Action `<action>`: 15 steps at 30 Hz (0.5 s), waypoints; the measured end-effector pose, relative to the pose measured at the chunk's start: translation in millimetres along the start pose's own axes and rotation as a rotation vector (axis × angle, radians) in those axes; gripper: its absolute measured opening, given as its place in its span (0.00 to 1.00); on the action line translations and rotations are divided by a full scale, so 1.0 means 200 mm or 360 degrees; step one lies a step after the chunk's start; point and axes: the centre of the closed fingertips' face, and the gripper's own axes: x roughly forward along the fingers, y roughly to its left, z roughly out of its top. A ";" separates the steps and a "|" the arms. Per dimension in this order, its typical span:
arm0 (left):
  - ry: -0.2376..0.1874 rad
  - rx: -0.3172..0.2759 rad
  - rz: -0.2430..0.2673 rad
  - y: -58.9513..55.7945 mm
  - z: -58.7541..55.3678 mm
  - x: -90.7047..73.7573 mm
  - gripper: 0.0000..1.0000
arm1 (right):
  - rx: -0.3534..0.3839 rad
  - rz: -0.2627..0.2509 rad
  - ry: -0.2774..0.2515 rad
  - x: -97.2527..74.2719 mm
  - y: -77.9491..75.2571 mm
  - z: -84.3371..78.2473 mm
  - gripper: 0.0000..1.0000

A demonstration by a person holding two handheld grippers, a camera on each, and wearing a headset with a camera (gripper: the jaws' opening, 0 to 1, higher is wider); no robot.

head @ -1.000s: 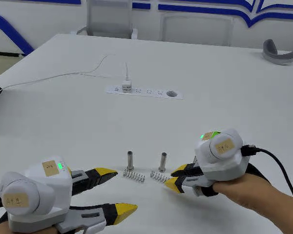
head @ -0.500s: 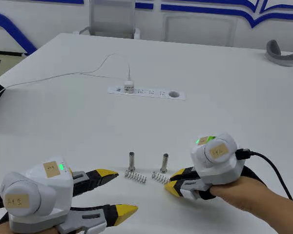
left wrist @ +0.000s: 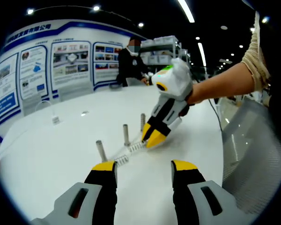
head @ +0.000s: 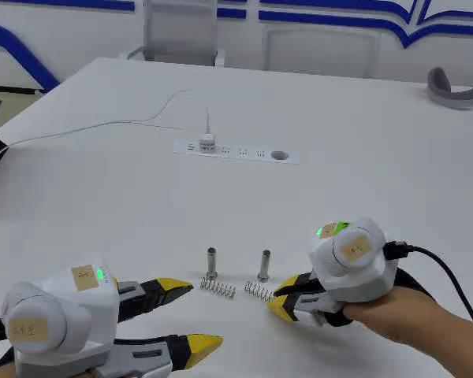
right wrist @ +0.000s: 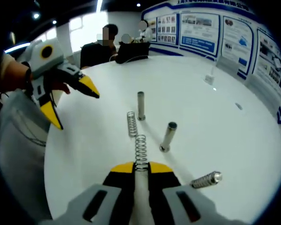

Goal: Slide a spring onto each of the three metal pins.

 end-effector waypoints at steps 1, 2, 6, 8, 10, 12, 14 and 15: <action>0.0000 0.0003 -0.0003 0.00 0.00 0.00 0.47 | -0.0011 0.0009 -0.0003 -0.01 0.01 0.01 0.12; 0.0001 0.0010 -0.0007 -0.01 0.00 0.00 0.47 | -0.0022 0.0023 -0.0007 -0.02 0.02 0.02 0.12; 0.0003 0.0023 -0.0020 -0.01 0.01 0.01 0.46 | -0.0069 0.0069 -0.0012 -0.07 0.06 0.04 0.12; 0.0002 0.0029 -0.0031 -0.02 0.01 0.02 0.46 | -0.0091 0.0090 -0.0013 -0.09 0.08 0.06 0.12; 0.0002 0.0041 -0.0041 -0.03 0.02 0.03 0.46 | -0.0113 0.0112 -0.0008 -0.11 0.10 0.07 0.12; -0.0002 0.0048 -0.0054 -0.04 0.03 0.04 0.45 | -0.0145 0.0141 -0.0002 -0.14 0.12 0.08 0.12; -0.0003 0.0056 -0.0062 -0.05 0.03 0.04 0.45 | -0.0171 0.0167 0.0006 -0.15 0.15 0.09 0.12; -0.0002 0.0061 -0.0070 -0.05 0.03 0.05 0.45 | -0.0188 0.0188 0.0012 -0.16 0.16 0.09 0.12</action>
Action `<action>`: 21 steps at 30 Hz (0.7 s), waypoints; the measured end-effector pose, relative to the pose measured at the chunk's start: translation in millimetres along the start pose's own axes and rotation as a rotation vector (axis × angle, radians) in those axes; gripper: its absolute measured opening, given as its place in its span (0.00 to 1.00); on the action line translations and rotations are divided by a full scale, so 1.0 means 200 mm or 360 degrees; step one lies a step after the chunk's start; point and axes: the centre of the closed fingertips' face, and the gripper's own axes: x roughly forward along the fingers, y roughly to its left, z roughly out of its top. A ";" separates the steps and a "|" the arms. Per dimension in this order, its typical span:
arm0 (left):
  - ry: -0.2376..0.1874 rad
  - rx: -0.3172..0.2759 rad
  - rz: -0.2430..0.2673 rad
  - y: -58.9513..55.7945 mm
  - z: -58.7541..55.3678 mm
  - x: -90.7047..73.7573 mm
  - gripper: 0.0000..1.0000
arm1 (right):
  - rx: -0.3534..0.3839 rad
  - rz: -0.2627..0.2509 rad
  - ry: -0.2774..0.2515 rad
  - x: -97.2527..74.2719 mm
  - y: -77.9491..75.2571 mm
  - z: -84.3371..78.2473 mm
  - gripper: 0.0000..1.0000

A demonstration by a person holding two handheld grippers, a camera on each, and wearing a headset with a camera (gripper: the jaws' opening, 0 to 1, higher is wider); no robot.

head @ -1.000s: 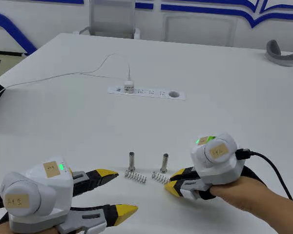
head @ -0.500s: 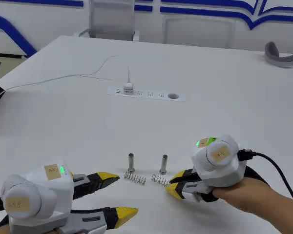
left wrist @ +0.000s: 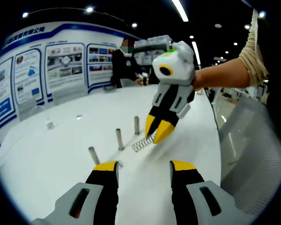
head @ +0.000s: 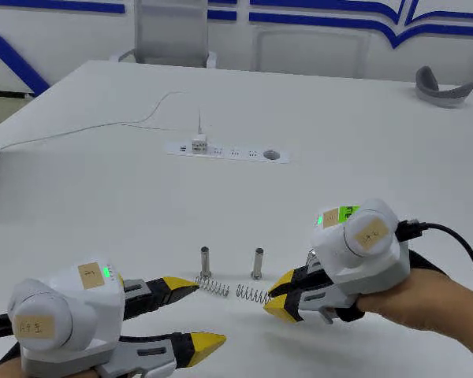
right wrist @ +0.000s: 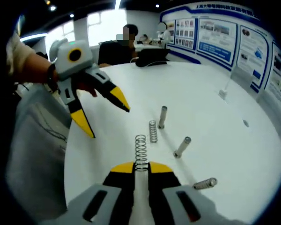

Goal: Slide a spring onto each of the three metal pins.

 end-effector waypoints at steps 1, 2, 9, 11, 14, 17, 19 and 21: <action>0.0000 0.0004 -0.0004 0.00 0.00 0.00 0.45 | -0.0013 0.0022 0.0003 -0.01 0.01 0.01 0.12; -0.0002 0.0009 -0.0012 -0.01 0.01 0.01 0.44 | -0.0030 0.0046 -0.0001 -0.02 0.03 0.02 0.12; -0.0004 0.0042 -0.0046 -0.04 0.02 0.01 0.41 | -0.0104 0.0122 0.0012 -0.05 0.09 0.07 0.12; -0.0005 0.0051 -0.0054 -0.05 0.02 0.02 0.41 | -0.0125 0.0142 0.0018 -0.05 0.11 0.08 0.12; -0.0006 0.0066 -0.0067 -0.05 0.02 0.02 0.39 | -0.0155 0.0168 0.0029 -0.05 0.13 0.10 0.12; -0.0006 0.0088 -0.0088 -0.07 0.03 0.02 0.36 | -0.0190 0.0195 0.0046 -0.06 0.16 0.10 0.12; -0.0005 0.0107 -0.0099 -0.08 0.04 0.02 0.34 | -0.0203 0.0216 0.0053 -0.06 0.17 0.11 0.12; -0.0005 0.0126 -0.0114 -0.09 0.04 0.03 0.32 | -0.0224 0.0229 0.0061 -0.06 0.19 0.11 0.12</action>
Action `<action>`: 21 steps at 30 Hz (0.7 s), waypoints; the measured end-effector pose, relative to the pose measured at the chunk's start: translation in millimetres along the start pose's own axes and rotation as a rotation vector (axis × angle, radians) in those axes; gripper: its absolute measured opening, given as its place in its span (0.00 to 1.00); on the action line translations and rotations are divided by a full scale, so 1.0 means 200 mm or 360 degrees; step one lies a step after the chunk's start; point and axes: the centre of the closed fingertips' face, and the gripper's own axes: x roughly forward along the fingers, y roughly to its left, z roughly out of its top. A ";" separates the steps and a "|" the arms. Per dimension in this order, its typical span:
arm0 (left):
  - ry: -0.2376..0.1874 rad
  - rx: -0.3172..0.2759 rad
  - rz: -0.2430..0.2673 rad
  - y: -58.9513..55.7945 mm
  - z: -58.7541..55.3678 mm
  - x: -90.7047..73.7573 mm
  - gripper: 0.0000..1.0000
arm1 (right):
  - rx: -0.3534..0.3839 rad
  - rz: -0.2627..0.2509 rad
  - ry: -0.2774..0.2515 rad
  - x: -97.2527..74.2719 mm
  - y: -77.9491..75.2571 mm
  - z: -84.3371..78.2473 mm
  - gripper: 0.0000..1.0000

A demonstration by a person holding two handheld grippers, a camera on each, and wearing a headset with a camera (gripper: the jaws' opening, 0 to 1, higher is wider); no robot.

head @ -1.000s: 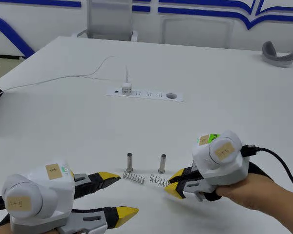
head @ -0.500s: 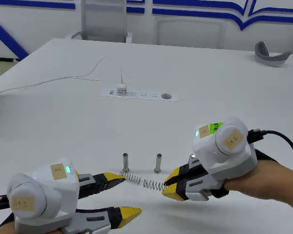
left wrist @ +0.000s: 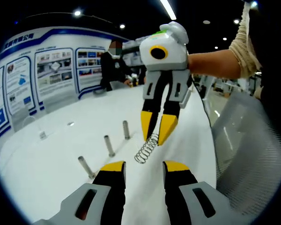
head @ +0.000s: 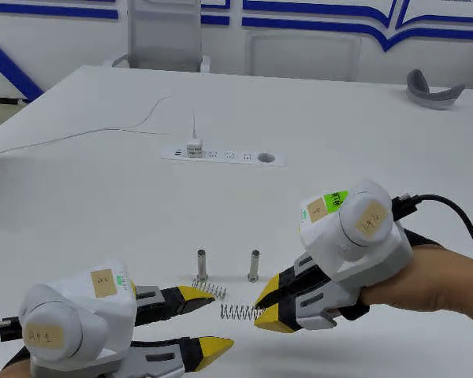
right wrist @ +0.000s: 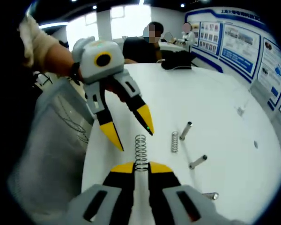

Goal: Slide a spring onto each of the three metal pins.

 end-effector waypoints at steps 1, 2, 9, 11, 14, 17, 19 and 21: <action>-0.0001 0.0011 -0.0010 -0.01 0.00 0.00 0.30 | -0.0008 0.0010 0.0010 0.00 0.01 0.00 0.12; -0.0002 0.0021 -0.0016 -0.01 0.01 0.01 0.29 | -0.0016 0.0013 0.0015 0.00 0.01 0.00 0.12; -0.0003 0.0077 -0.0053 -0.05 0.02 0.02 0.21 | -0.0039 0.0051 0.0047 0.00 0.04 -0.01 0.12; -0.0001 0.0090 -0.0060 -0.06 0.02 0.02 0.18 | -0.0046 0.0059 0.0056 0.01 0.05 -0.01 0.12; 0.0000 0.0104 -0.0062 -0.06 0.03 0.02 0.15 | -0.0052 0.0070 0.0065 0.01 0.06 -0.01 0.12; 0.0004 0.0114 -0.0064 -0.06 0.02 0.02 0.14 | -0.0055 0.0074 0.0069 0.01 0.06 -0.01 0.12; 0.0008 0.0123 -0.0064 -0.06 0.02 0.02 0.14 | -0.0061 0.0074 0.0069 0.00 0.07 -0.01 0.12; 0.0016 0.0129 -0.0063 -0.06 0.02 0.02 0.14 | -0.0065 0.0073 0.0061 -0.01 0.07 0.01 0.12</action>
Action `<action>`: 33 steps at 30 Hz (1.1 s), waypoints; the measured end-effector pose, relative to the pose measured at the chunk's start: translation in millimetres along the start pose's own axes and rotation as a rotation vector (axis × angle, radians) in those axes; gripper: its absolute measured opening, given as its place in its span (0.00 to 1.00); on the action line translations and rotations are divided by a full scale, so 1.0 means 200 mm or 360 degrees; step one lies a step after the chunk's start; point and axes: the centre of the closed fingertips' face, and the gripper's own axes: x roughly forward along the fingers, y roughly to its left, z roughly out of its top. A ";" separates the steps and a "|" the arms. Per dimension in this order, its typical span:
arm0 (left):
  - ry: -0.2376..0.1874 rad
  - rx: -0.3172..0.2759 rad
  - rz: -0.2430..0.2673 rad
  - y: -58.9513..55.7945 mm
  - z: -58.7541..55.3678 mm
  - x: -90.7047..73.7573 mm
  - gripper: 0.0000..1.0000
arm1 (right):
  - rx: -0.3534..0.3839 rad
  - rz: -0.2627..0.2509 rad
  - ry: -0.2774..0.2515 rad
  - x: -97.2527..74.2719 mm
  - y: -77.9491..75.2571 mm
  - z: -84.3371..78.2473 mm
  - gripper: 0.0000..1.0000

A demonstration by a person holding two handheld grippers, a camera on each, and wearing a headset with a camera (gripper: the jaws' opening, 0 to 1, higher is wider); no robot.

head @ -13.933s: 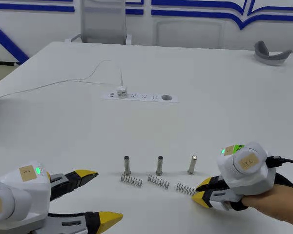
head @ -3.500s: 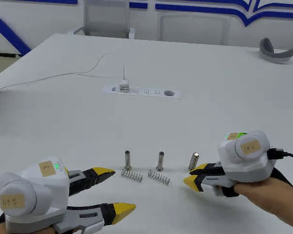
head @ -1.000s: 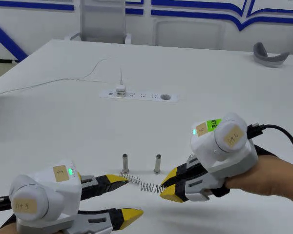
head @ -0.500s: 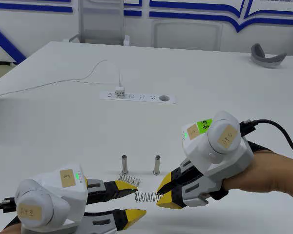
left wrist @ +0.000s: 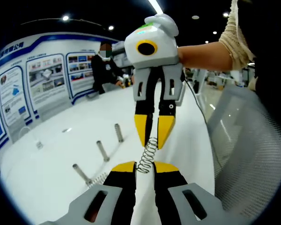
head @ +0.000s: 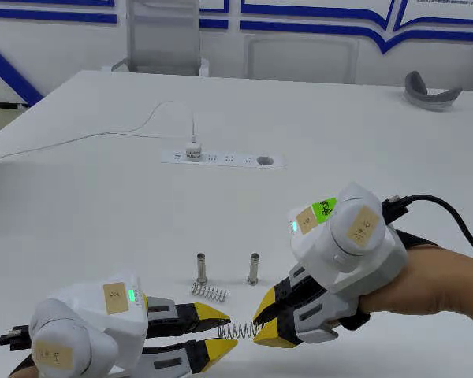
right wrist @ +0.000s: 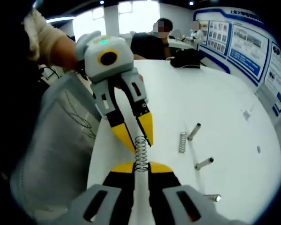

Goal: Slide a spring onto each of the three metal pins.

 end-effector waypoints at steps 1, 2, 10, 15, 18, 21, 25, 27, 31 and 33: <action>0.0003 0.0000 0.0001 0.00 0.00 0.00 0.14 | -0.0003 -0.0001 -0.0004 0.00 0.00 0.01 0.12; 0.0006 0.0001 0.0001 0.00 0.00 0.00 0.14 | -0.0004 0.0000 -0.0008 -0.01 0.00 0.01 0.12; 0.0031 0.0019 -0.0011 -0.02 -0.01 0.00 0.12 | -0.0024 0.0004 -0.0057 -0.04 0.02 0.09 0.12; 0.0025 0.0021 -0.0014 -0.03 -0.01 0.00 0.11 | -0.0047 -0.0005 -0.0099 -0.05 0.03 0.15 0.12; 0.0024 0.0023 -0.0016 -0.03 0.00 0.00 0.11 | -0.0066 -0.0010 -0.0117 -0.05 0.04 0.18 0.12; 0.0016 0.0020 -0.0017 -0.03 0.00 0.01 0.11 | -0.0081 -0.0015 -0.0139 -0.05 0.04 0.20 0.12; 0.0009 0.0012 -0.0017 -0.03 0.01 0.01 0.11 | -0.0091 -0.0020 -0.0161 -0.05 0.04 0.23 0.12; 0.0008 0.0006 -0.0015 -0.03 0.01 0.01 0.11 | -0.0097 -0.0022 -0.0167 -0.05 0.04 0.24 0.12; -0.0006 -0.0012 -0.0009 -0.02 0.02 0.01 0.11 | -0.0100 -0.0029 -0.0189 -0.05 0.03 0.26 0.12; -0.0015 -0.0028 -0.0003 -0.01 0.03 0.01 0.11 | -0.0100 -0.0036 -0.0204 -0.05 0.03 0.27 0.12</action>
